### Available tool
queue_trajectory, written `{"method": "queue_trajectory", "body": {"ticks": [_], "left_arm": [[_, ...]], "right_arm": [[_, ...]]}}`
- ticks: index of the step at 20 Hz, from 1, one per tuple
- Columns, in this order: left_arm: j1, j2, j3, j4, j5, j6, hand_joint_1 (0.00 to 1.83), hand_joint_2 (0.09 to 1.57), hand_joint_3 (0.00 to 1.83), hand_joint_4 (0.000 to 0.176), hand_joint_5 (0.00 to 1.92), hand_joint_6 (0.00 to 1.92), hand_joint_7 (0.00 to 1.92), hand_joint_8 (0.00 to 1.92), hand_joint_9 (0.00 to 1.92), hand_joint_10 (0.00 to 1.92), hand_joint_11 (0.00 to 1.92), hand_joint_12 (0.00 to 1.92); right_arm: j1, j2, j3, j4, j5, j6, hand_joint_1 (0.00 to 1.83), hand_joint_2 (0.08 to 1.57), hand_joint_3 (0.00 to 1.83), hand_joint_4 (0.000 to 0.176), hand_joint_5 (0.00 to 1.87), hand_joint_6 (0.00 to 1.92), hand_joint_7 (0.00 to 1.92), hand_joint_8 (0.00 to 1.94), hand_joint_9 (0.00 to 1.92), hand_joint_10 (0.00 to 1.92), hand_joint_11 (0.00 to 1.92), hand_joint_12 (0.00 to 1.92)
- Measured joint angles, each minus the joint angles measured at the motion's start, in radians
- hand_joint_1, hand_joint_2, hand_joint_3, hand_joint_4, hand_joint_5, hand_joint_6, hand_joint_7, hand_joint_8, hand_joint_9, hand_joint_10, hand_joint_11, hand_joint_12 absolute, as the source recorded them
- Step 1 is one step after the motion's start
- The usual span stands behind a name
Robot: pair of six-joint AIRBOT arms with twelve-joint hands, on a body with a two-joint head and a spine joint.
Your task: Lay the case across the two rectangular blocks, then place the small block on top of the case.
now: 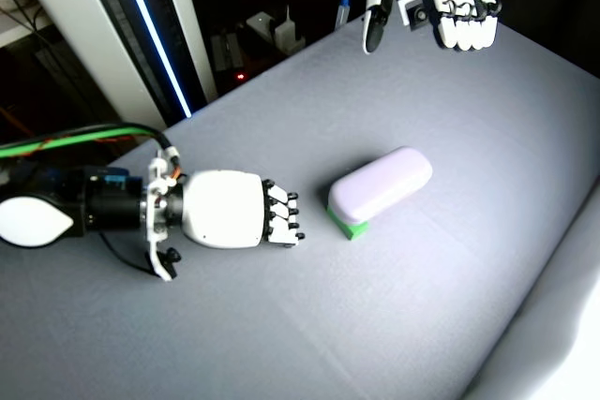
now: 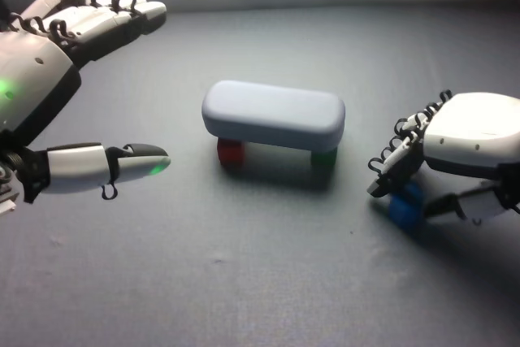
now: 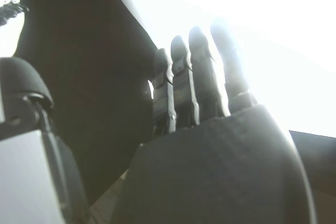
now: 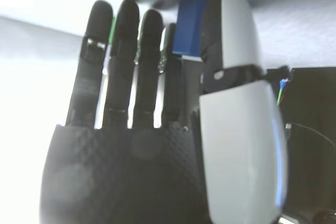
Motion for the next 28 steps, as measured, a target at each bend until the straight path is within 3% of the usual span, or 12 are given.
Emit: {"method": "queue_trajectory", "body": {"ticks": [3,5,8,9,13,14,16,17,19,24,26,28], "left_arm": [[0.0,0.0,0.0,0.0,-0.001,-0.002,0.85,0.93,0.0,0.0,0.34,0.0,0.33,0.0,0.29,0.01,0.0,0.73],[0.0,-0.001,0.0,-0.01,0.0,-0.003,0.84,0.94,0.0,0.0,0.33,0.0,0.32,0.01,0.27,0.01,0.0,0.68],[0.002,-0.001,0.0,-0.002,0.0,-0.006,0.83,0.94,0.0,0.0,0.33,0.0,0.33,0.01,0.29,0.01,0.0,0.73],[0.002,-0.001,0.0,-0.003,0.0,-0.007,0.84,0.94,0.0,0.0,0.34,0.0,0.34,0.0,0.3,0.01,0.0,0.75],[0.002,-0.001,0.0,-0.008,0.0,-0.007,0.86,0.94,0.0,0.0,0.34,0.0,0.34,0.0,0.3,0.0,0.0,0.77],[0.002,-0.001,0.0,-0.008,0.0,-0.007,0.84,0.94,0.0,0.0,0.34,0.0,0.33,0.0,0.29,0.0,0.0,0.74],[0.002,-0.001,0.0,-0.009,0.0,-0.007,0.84,0.94,0.0,0.0,0.34,0.0,0.33,0.0,0.29,0.0,0.0,0.74],[0.002,-0.001,0.0,-0.009,0.0,-0.008,0.84,0.94,0.0,0.0,0.34,0.0,0.35,0.0,0.31,0.01,0.0,0.79],[0.008,-0.001,0.0,-0.009,-0.003,-0.011,0.82,0.94,0.0,0.0,0.34,0.0,0.35,0.0,0.32,0.0,0.0,0.79],[0.009,-0.001,0.0,-0.01,-0.006,-0.015,0.81,0.94,0.0,0.0,0.35,0.0,0.34,0.0,0.3,0.0,0.0,0.74],[0.009,-0.001,0.0,-0.009,-0.007,-0.018,0.81,0.94,0.0,0.0,0.34,0.0,0.35,0.0,0.3,0.0,0.0,0.74],[0.011,-0.001,0.0,-0.009,-0.008,-0.019,0.83,0.94,0.0,0.0,0.34,0.0,0.34,0.0,0.29,0.0,0.0,0.71]], "right_arm": [[0.0,-0.003,0.0,-0.005,-0.004,0.003,1.26,1.1,0.0,0.0,0.93,0.91,1.08,0.98,1.07,0.73,0.8,1.22],[0.0,-0.003,0.0,-0.007,-0.011,0.004,1.24,1.09,0.0,0.0,0.98,0.87,1.07,0.98,0.96,0.99,0.7,1.42],[0.0,-0.003,0.0,-0.007,-0.013,0.003,1.24,1.08,0.0,0.0,0.98,0.89,1.11,0.89,0.96,0.98,0.67,1.5],[0.0,-0.003,0.0,-0.007,-0.014,0.004,1.25,1.1,0.0,0.0,0.96,0.86,1.07,1.01,0.91,1.1,0.69,1.59],[0.0,-0.003,0.0,-0.007,-0.014,0.003,1.24,1.12,0.0,0.0,0.89,0.97,1.03,1.06,0.89,0.74,0.64,1.36],[0.0,-0.002,0.0,-0.006,-0.011,0.003,1.24,0.99,0.0,0.0,0.87,0.19,0.92,0.58,0.91,0.6,0.63,1.32],[0.001,-0.001,0.0,-0.006,-0.007,0.002,1.22,0.97,0.0,0.0,0.91,0.06,0.95,0.39,0.93,0.55,0.64,1.3],[0.001,0.001,-0.001,-0.002,-0.003,0.003,1.22,0.96,0.0,0.0,0.89,0.0,0.91,0.39,0.81,0.86,0.58,1.49],[0.001,0.002,-0.008,0.001,-0.007,0.002,1.23,0.97,0.0,0.0,0.87,0.0,0.8,0.65,0.74,1.05,0.56,1.54],[0.0,0.018,-0.016,-0.005,-0.029,0.003,1.23,0.99,0.0,0.0,0.82,0.0,0.76,0.46,0.7,0.7,0.38,1.34],[0.0,0.029,-0.023,-0.004,-0.038,0.002,1.19,1.0,0.0,0.0,0.81,0.0,0.78,0.41,0.71,0.73,0.43,1.35],[0.0,0.031,-0.029,-0.004,-0.042,0.002,1.21,0.99,0.0,0.0,0.82,0.0,0.79,0.56,0.71,0.98,0.51,1.47]]}}
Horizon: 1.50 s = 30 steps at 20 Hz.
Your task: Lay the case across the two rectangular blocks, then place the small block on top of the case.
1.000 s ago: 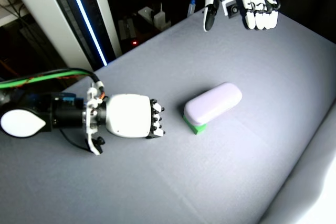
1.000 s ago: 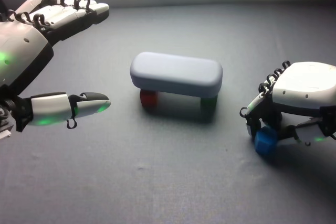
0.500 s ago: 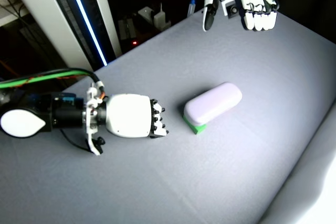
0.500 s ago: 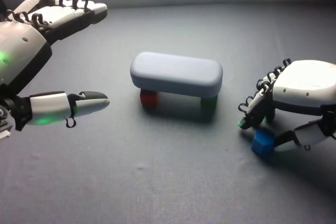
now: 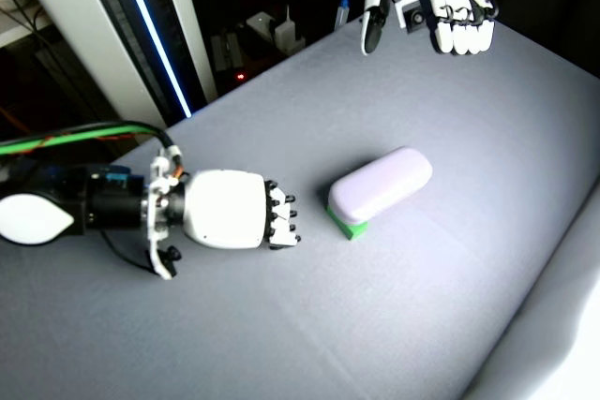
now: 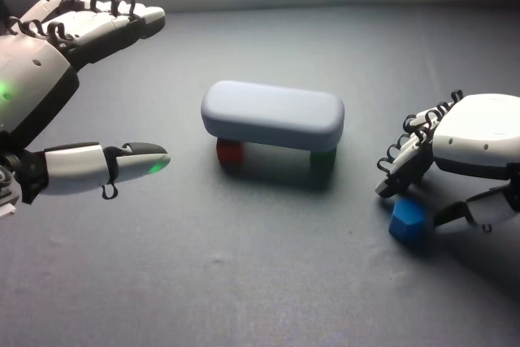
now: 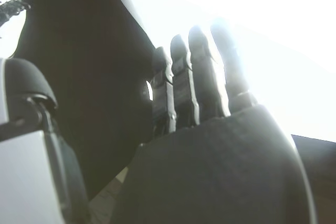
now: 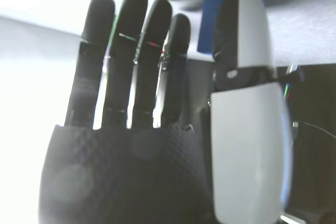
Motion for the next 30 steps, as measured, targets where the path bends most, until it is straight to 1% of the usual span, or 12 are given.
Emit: {"method": "queue_trajectory", "body": {"ticks": [6,7,8,11,12,13,19,21,26,27,28,30], "left_arm": [[0.0,0.0,0.0,0.0,-0.005,-0.002,0.85,0.94,0.0,0.0,0.34,0.0,0.34,0.0,0.3,0.0,0.0,0.76],[0.0,0.0,0.0,0.0,-0.006,-0.002,0.85,0.94,0.0,0.0,0.34,0.0,0.36,0.0,0.31,0.01,0.0,0.79],[0.0,0.0,0.0,0.0,-0.006,-0.002,0.85,0.93,0.0,0.0,0.35,0.0,0.36,0.0,0.32,0.01,0.0,0.81],[0.0,0.0,0.0,-0.001,-0.006,-0.002,0.86,0.93,0.0,0.0,0.35,0.0,0.37,0.0,0.32,0.0,0.0,0.8],[0.0,0.0,0.0,-0.002,-0.005,-0.002,0.86,0.94,0.0,0.0,0.35,0.0,0.38,0.0,0.33,0.01,0.0,0.82],[0.0,0.0,0.0,-0.001,-0.006,-0.002,0.86,0.94,0.0,0.0,0.35,0.0,0.38,0.0,0.34,0.01,0.0,0.82],[0.002,-0.001,0.0,-0.004,-0.007,-0.002,0.85,0.94,0.0,0.0,0.34,0.0,0.37,0.0,0.32,0.0,0.0,0.74],[0.002,-0.005,0.0,-0.005,-0.005,-0.003,0.89,0.95,0.0,0.0,0.34,0.0,0.38,0.0,0.33,0.01,0.0,0.78],[0.006,-0.006,0.0,-0.008,-0.009,-0.003,0.88,0.94,0.0,0.0,0.34,0.0,0.38,0.0,0.34,0.01,0.0,0.78],[0.008,-0.006,0.0,-0.008,-0.006,-0.003,0.87,0.95,0.0,0.0,0.34,0.0,0.36,0.0,0.31,0.01,0.0,0.71],[0.012,-0.006,0.0,-0.01,-0.007,-0.003,0.87,0.95,0.0,0.0,0.33,0.0,0.36,0.0,0.3,0.0,0.0,0.69],[0.013,-0.012,0.0,-0.019,-0.006,-0.003,0.85,0.95,0.0,0.0,0.33,0.0,0.37,0.0,0.31,0.01,0.0,0.75]], "right_arm": [[0.0,0.002,-0.01,-0.03,0.015,0.0,1.22,1.02,0.0,0.0,0.85,0.0,0.93,0.17,0.81,0.6,0.53,1.16],[0.0,0.002,-0.01,-0.034,0.017,0.0,1.32,1.09,0.0,0.0,0.86,0.0,0.95,0.87,0.76,0.76,0.5,1.23],[0.0,0.002,-0.01,-0.035,0.018,0.0,1.34,1.12,0.0,0.0,0.87,0.0,0.91,1.08,0.75,0.87,0.53,1.24],[0.0,0.002,-0.013,-0.044,0.021,0.0,1.15,1.06,0.0,0.0,0.92,0.01,0.73,0.97,0.73,1.02,0.58,1.29],[0.0,0.002,-0.013,-0.045,0.021,0.0,1.16,1.08,0.0,0.0,1.01,0.7,0.75,0.95,0.77,1.1,0.67,1.34],[0.0,0.002,-0.015,-0.045,0.021,0.0,1.22,1.13,0.0,0.0,0.97,0.81,0.87,1.25,0.79,1.2,0.71,1.39],[0.0,-0.005,-0.015,-0.046,0.023,0.0,1.25,1.1,0.0,0.0,1.09,0.69,0.96,1.22,0.89,1.36,0.84,1.57],[0.0,-0.007,-0.014,-0.041,0.029,0.0,1.25,1.1,0.0,0.0,0.95,0.92,1.06,1.06,0.93,1.32,0.86,1.62],[0.018,-0.008,0.0,0.003,0.056,-0.001,1.26,1.11,0.0,0.0,0.99,0.83,0.99,1.21,0.86,1.35,0.71,1.59],[0.025,-0.007,0.0,0.008,0.066,-0.002,1.19,1.09,0.0,0.0,1.0,0.95,0.82,1.56,0.79,1.68,0.73,1.82],[0.032,-0.005,0.0,0.011,0.077,-0.001,1.23,1.1,0.03,0.0,0.92,1.08,1.01,1.1,0.88,1.43,0.77,1.66],[0.038,-0.003,0.003,0.02,0.097,-0.001,1.25,1.08,0.0,0.0,0.96,1.07,1.16,0.72,0.96,1.02,0.73,1.39]]}}
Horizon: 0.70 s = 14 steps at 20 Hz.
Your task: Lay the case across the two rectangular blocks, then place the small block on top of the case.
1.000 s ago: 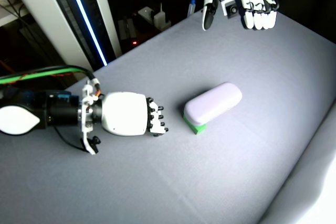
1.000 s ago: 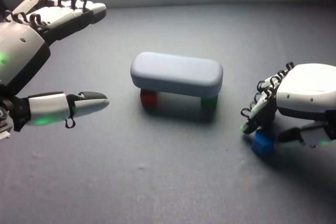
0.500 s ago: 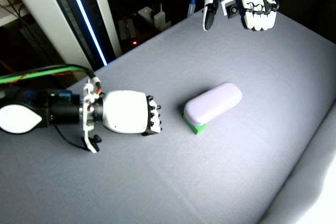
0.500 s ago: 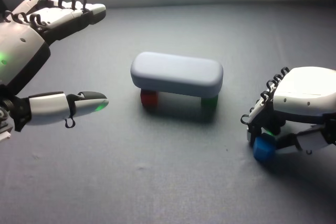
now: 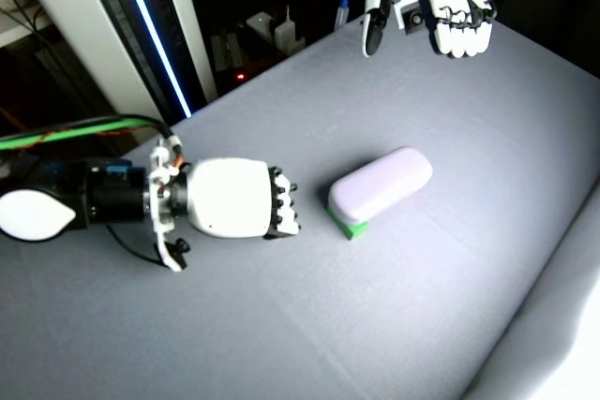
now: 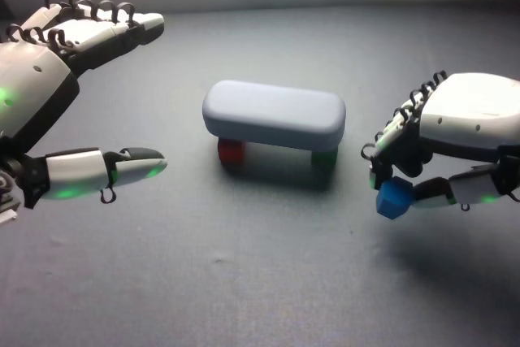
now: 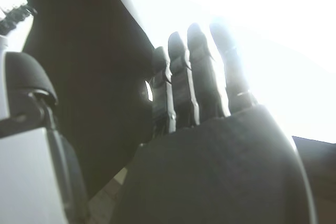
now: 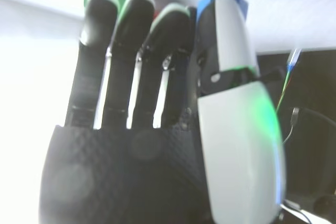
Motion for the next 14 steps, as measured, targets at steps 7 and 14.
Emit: {"method": "queue_trajectory", "body": {"ticks": [7,14], "left_arm": [[0.0,0.0,0.0,0.002,0.0,-0.004,0.8,0.93,0.0,0.0,0.33,0.0,0.39,0.0,0.34,0.01,0.0,0.79],[0.0,0.0,0.0,0.002,0.0,-0.008,0.8,0.92,0.0,0.0,0.33,0.0,0.4,0.0,0.36,0.0,0.0,0.81]], "right_arm": [[0.0,-0.012,0.056,0.018,-0.094,-0.001,1.24,1.1,0.0,0.0,0.9,1.12,1.11,0.83,0.92,1.03,0.65,1.52],[-0.003,-0.032,0.058,0.004,-0.14,-0.005,1.27,1.11,0.0,0.0,1.03,0.74,0.95,1.29,0.85,1.56,0.78,1.84]]}}
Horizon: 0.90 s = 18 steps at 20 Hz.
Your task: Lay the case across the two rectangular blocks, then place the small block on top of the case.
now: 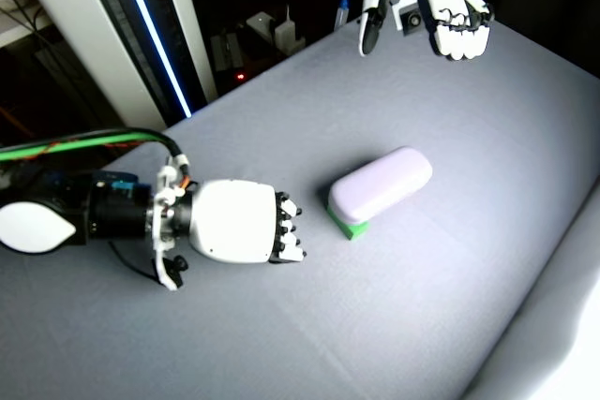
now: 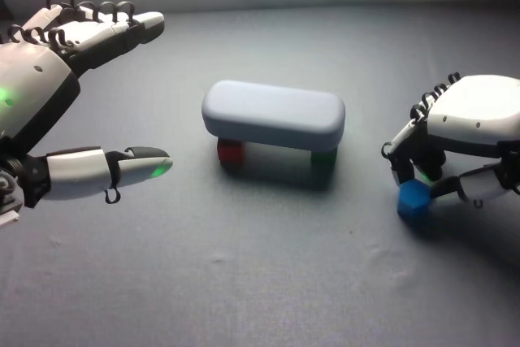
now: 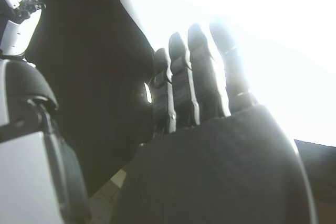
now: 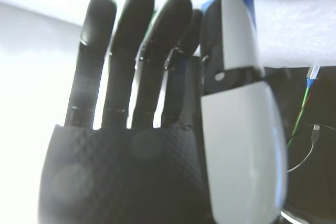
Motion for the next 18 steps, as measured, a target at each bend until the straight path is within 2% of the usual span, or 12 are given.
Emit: {"method": "queue_trajectory", "body": {"ticks": [2,5,8,9,10,11,12,13,14,15,17,18], "left_arm": [[0.0,0.0,0.0,0.001,0.0,-0.001,0.79,0.92,0.0,0.0,0.33,0.0,0.4,0.0,0.35,0.0,0.0,0.79],[0.0,0.0,0.0,0.001,-0.003,-0.002,0.81,0.93,0.0,0.0,0.34,0.0,0.41,0.0,0.36,0.0,0.0,0.77],[0.001,0.0,0.0,0.001,-0.005,-0.003,0.81,0.94,0.0,0.0,0.34,0.0,0.4,0.0,0.36,0.01,0.0,0.78],[0.001,0.0,0.0,0.0,-0.004,-0.003,0.8,0.94,0.0,0.005,0.33,0.0,0.4,0.0,0.35,0.0,0.0,0.75],[0.001,0.0,0.0,0.001,-0.006,-0.004,0.81,0.93,0.0,0.013,0.34,0.0,0.41,0.0,0.36,0.0,0.0,0.78],[0.002,0.0,0.0,0.0,-0.006,-0.004,0.82,0.93,0.0,0.015,0.34,0.0,0.42,0.0,0.36,0.0,0.0,0.79],[0.003,0.0,0.0,0.0,-0.007,-0.006,0.81,0.93,0.0,0.017,0.34,0.0,0.42,0.01,0.37,0.0,0.0,0.79],[0.003,0.0,0.0,0.002,-0.007,-0.007,0.81,0.93,0.0,0.015,0.33,0.0,0.43,0.01,0.37,0.01,0.0,0.79],[0.007,0.0,0.0,0.002,-0.009,-0.008,0.81,0.93,0.0,0.02,0.33,0.0,0.43,0.0,0.37,0.0,0.0,0.74],[0.01,0.0,0.0,0.001,-0.008,-0.01,0.8,0.93,0.0,0.02,0.33,0.0,0.44,0.0,0.38,0.01,0.0,0.76],[0.013,0.0,0.0,0.002,-0.01,-0.011,0.82,0.93,0.0,0.003,0.34,0.0,0.44,0.0,0.38,0.01,0.0,0.76],[0.013,0.0,0.0,0.002,-0.013,-0.011,0.8,0.93,0.0,0.014,0.33,0.0,0.44,0.0,0.39,0.01,0.0,0.77]], "right_arm": [[-0.006,-0.005,0.005,-0.005,-0.011,0.001,1.24,1.11,0.0,0.0,0.99,0.88,0.98,1.14,0.83,1.34,0.75,1.71],[-0.006,-0.005,0.006,-0.005,-0.013,-0.002,1.22,1.13,0.0,0.0,0.96,0.9,0.96,1.16,0.81,1.04,0.69,1.54],[-0.011,-0.005,0.006,0.001,-0.014,-0.005,1.22,1.15,0.0,0.0,0.93,0.89,0.89,1.31,0.73,1.08,0.58,1.61],[-0.011,-0.005,0.006,0.0,-0.014,-0.005,1.14,1.09,0.0,0.0,0.74,0.4,0.64,0.86,0.57,0.99,0.33,1.56],[-0.011,-0.006,0.006,-0.001,-0.017,-0.006,1.05,1.06,0.0,0.005,0.65,0.15,0.55,0.42,0.47,0.64,0.2,1.28],[-0.011,-0.005,0.006,0.003,-0.016,-0.005,1.04,1.04,0.0,0.033,0.63,0.04,0.55,0.16,0.46,0.36,0.12,1.17],[-0.011,-0.004,0.006,0.001,-0.013,-0.006,1.09,1.01,0.0,0.017,0.58,0.01,0.54,0.05,0.47,0.19,0.07,1.14],[-0.012,-0.002,0.006,-0.005,-0.019,-0.006,1.14,0.99,0.0,0.022,0.57,0.0,0.53,0.01,0.48,0.1,0.05,1.17],[-0.018,0.003,0.006,-0.01,-0.019,-0.006,1.17,0.97,0.0,0.029,0.57,0.0,0.54,0.0,0.5,0.06,0.03,1.22],[-0.019,0.01,0.003,-0.014,-0.025,-0.005,1.17,0.96,0.0,0.022,0.56,0.0,0.53,0.0,0.5,0.04,0.01,1.26],[-0.019,0.018,-0.004,-0.01,-0.032,-0.006,1.16,0.95,0.0,0.023,0.56,0.0,0.51,0.0,0.5,0.03,0.0,1.27],[-0.018,0.023,-0.005,-0.008,-0.035,-0.007,1.15,0.94,0.0,0.016,0.55,0.0,0.5,0.0,0.5,0.02,0.01,1.27]]}}
